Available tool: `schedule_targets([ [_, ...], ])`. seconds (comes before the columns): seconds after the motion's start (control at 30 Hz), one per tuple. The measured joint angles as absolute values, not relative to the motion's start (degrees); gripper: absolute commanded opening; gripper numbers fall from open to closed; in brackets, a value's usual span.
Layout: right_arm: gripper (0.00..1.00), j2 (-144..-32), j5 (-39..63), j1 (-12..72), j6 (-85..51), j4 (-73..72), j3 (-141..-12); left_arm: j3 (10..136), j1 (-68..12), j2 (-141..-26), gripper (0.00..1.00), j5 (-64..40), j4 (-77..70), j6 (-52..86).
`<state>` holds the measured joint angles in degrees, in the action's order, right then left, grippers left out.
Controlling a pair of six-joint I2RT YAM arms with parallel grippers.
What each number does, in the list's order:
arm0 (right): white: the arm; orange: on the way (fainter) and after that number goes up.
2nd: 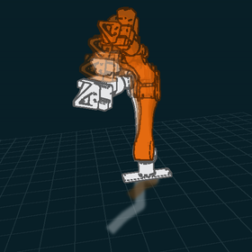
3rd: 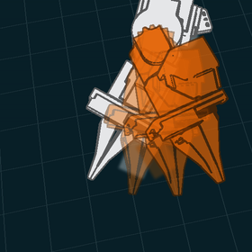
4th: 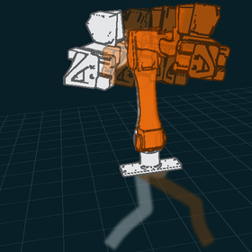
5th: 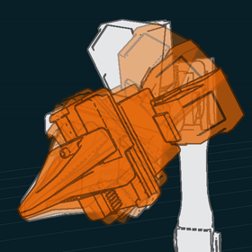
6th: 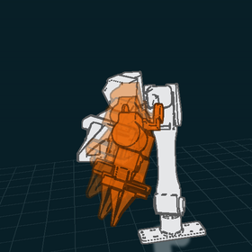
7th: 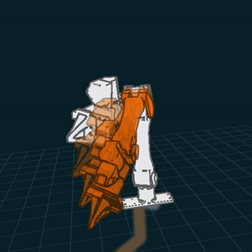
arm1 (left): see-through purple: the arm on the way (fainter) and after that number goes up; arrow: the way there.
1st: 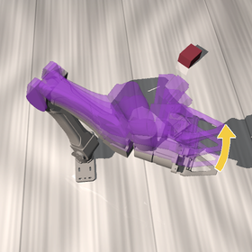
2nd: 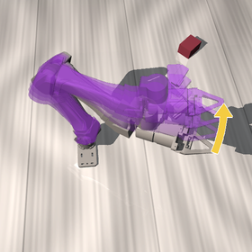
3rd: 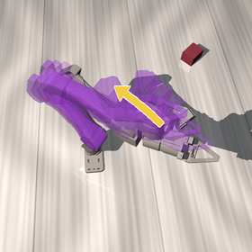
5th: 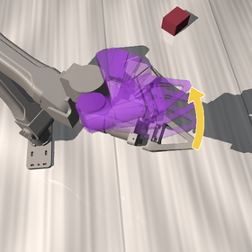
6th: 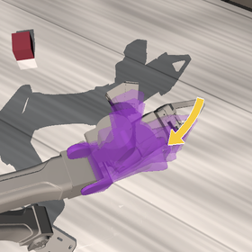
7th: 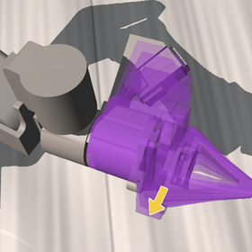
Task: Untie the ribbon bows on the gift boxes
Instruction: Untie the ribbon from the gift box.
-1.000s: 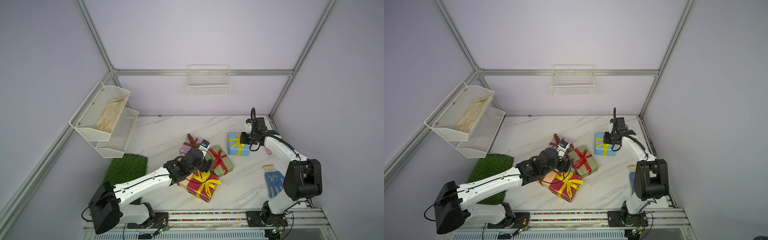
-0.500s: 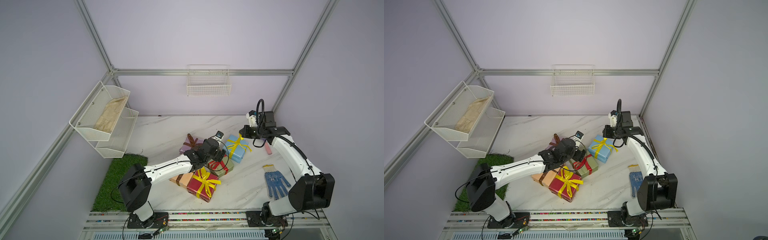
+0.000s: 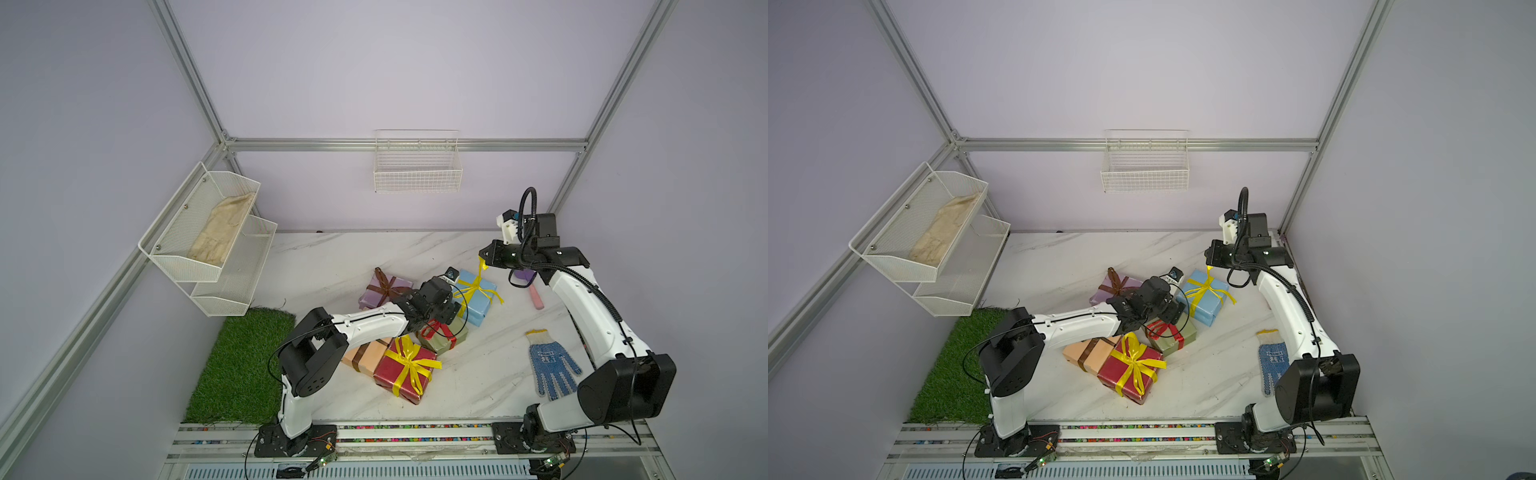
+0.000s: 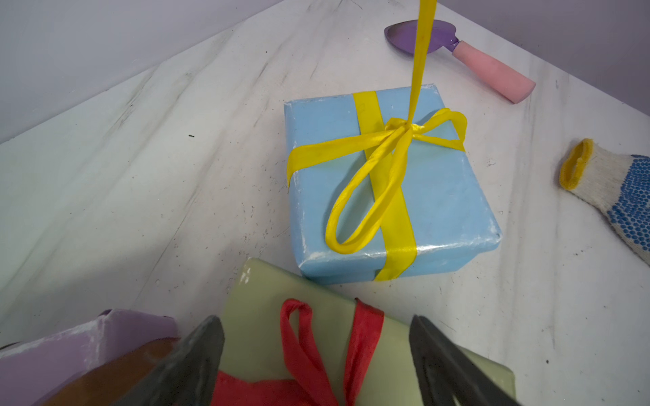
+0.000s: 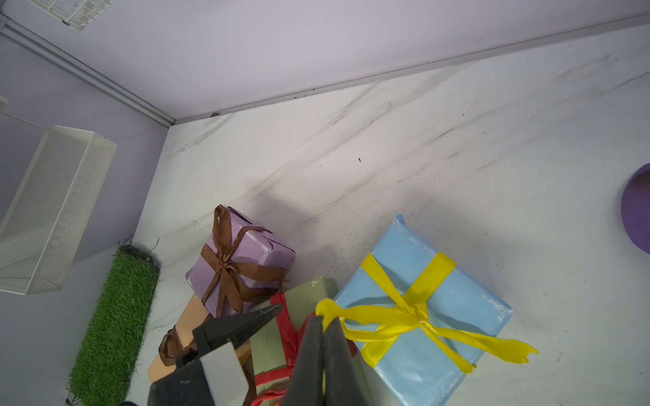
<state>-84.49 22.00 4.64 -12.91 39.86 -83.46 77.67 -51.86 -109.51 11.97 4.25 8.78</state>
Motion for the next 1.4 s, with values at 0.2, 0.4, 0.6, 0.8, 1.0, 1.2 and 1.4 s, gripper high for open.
schedule_targets([
  [0.2, 0.0, -83.46, 22.46, 4.64, -13.06, 41.63, -86.04, 81.25, -50.33, -112.29, 0.81, 10.33, 3.07, 8.82],
  [0.4, 0.0, -81.41, 22.79, 4.64, -13.06, 42.19, -89.17, 83.61, -49.52, -115.04, 0.81, 9.52, 2.57, 8.82],
  [0.6, 0.0, -80.79, 22.96, 4.64, -12.99, 42.7, -90.13, 85.41, -49.52, -117.62, 0.81, 9.1, 2.66, 8.82],
  [0.8, 0.13, -80.79, 22.63, 4.64, -13.04, 43.46, -90.11, 85.82, -49.52, -118.32, 0.81, 8.86, 2.81, 8.82],
  [1.0, 0.25, -80.75, 18.65, 4.64, -12.75, 44.38, -89.76, 87.31, -49.52, -119.11, 0.8, 8.54, 3.11, 8.86],
  [1.2, 0.31, -80.49, 12.4, 4.64, -12.91, 44.82, -84.82, 87.31, -49.52, -119.02, 0.8, 8.27, 4.49, 8.86],
  [1.4, 0.46, -80.49, 7.01, 4.64, -12.91, 46.41, -80.16, 87.31, -49.5, -117.75, 0.8, 7.64, 5.78, 8.8],
])
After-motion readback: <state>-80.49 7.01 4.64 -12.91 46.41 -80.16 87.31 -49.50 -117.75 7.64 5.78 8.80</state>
